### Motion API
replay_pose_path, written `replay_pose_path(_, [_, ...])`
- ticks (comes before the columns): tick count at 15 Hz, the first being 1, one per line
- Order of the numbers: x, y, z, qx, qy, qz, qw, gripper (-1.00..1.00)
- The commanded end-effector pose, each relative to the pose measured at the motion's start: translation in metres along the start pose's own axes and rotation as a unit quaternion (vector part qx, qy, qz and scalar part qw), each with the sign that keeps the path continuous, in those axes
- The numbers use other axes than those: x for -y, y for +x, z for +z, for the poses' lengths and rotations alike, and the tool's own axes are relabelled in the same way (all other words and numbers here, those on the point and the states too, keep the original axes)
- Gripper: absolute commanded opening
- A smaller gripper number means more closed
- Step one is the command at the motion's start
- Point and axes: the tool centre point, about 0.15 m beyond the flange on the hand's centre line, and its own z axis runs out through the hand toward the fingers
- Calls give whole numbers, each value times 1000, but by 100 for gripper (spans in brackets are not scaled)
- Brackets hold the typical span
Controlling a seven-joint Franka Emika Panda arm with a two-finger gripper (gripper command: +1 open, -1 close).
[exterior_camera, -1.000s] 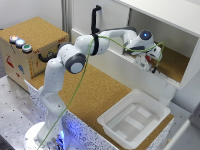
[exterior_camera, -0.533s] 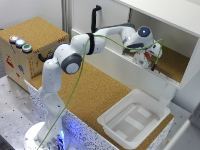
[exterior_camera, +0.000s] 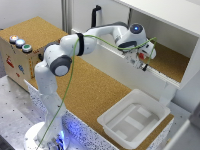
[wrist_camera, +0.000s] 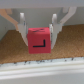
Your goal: Place the pink block on the table
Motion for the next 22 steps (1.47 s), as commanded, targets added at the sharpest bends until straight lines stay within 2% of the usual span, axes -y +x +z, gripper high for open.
replay_pose_path(1, [62, -61, -22, 6, -66, -1, 998, -100])
replay_pose_path(2, [73, -72, -21, 16, -62, -11, 998, -100])
replay_pose_path(6, [100, -106, -15, 36, -19, -42, 998, -100])
replay_pose_path(11, [146, -176, 26, 75, 1, -86, 993, -100])
replay_pose_path(12, [153, -189, 33, 79, -11, -102, 992, -100])
replay_pose_path(15, [168, -225, 62, 120, -21, -109, 987, -100])
replay_pose_path(16, [175, -233, 73, 122, -27, -105, 987, -100])
replay_pose_path(22, [185, -250, 144, 167, -67, -51, 982, -100])
